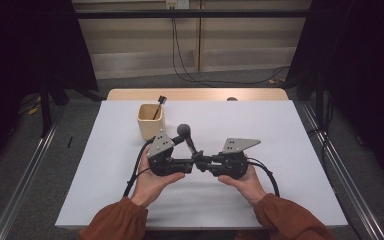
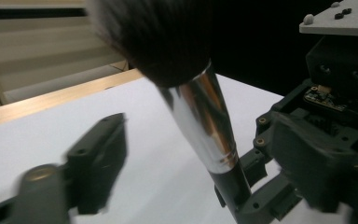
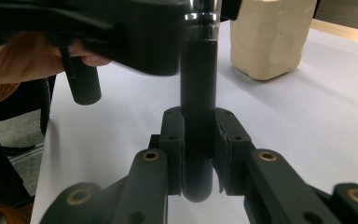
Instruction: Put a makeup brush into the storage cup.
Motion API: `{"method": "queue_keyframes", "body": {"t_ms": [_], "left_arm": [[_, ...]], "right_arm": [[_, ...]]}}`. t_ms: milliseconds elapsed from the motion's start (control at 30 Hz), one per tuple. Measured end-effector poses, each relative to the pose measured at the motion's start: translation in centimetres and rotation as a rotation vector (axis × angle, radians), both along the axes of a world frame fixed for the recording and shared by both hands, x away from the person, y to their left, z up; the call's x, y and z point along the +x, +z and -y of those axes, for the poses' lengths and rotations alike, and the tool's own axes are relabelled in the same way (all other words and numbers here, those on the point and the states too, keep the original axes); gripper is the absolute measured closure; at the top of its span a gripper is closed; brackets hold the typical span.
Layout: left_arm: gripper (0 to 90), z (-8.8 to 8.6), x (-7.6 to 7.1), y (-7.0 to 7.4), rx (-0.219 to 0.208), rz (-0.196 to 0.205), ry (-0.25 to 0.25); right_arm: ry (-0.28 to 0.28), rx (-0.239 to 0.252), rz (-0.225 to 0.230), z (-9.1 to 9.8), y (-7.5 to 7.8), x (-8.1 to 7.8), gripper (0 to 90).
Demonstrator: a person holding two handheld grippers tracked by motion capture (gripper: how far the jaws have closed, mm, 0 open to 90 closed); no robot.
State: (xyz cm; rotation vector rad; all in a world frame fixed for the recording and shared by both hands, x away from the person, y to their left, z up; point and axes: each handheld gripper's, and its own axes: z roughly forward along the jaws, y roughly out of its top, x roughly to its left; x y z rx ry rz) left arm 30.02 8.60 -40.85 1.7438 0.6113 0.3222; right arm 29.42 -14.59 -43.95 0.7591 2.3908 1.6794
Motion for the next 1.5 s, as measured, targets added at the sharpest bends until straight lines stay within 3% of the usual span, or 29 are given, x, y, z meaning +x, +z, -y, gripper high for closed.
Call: {"method": "queue_keyframes", "body": {"t_ms": [167,533,800,900,1167,1333,1500], "left_arm": [[33.1,-0.09,0.1,-0.12,-0.007,-0.008,0.017],[63.3,-0.44,0.15,-0.19,-0.048,-0.027,-0.021],[65.6,-0.46,0.47,-0.29,-0.062,-0.058,-0.044],[66.2,-0.42,0.23,-0.15,-0.06,-0.044,-0.032],[69.7,-0.3,0.01,0.09,-0.072,-0.055,-0.058],[70.5,-0.18,-0.05,0.15,-0.074,-0.04,-0.067],[70.6,-0.38,0.1,0.1,-0.06,-0.04,-0.058]], "right_arm": [[0.0,-0.004,-0.001,-0.04,-0.02,-0.07,75.6],[0.006,-0.006,-0.005,-0.36,-0.45,-0.2,75.6],[0.003,-0.001,-0.012,-0.34,-0.66,-0.13,75.6],[0.005,0.007,-0.013,-0.43,-0.63,-0.13,75.5],[0.001,0.011,-0.009,-0.85,-0.6,-0.24,74.7],[-0.01,0.014,-0.003,-0.8,-0.63,-0.25,73.9],[-0.02,0.018,-0.008,-0.69,-0.57,-0.17,67.4]]}}
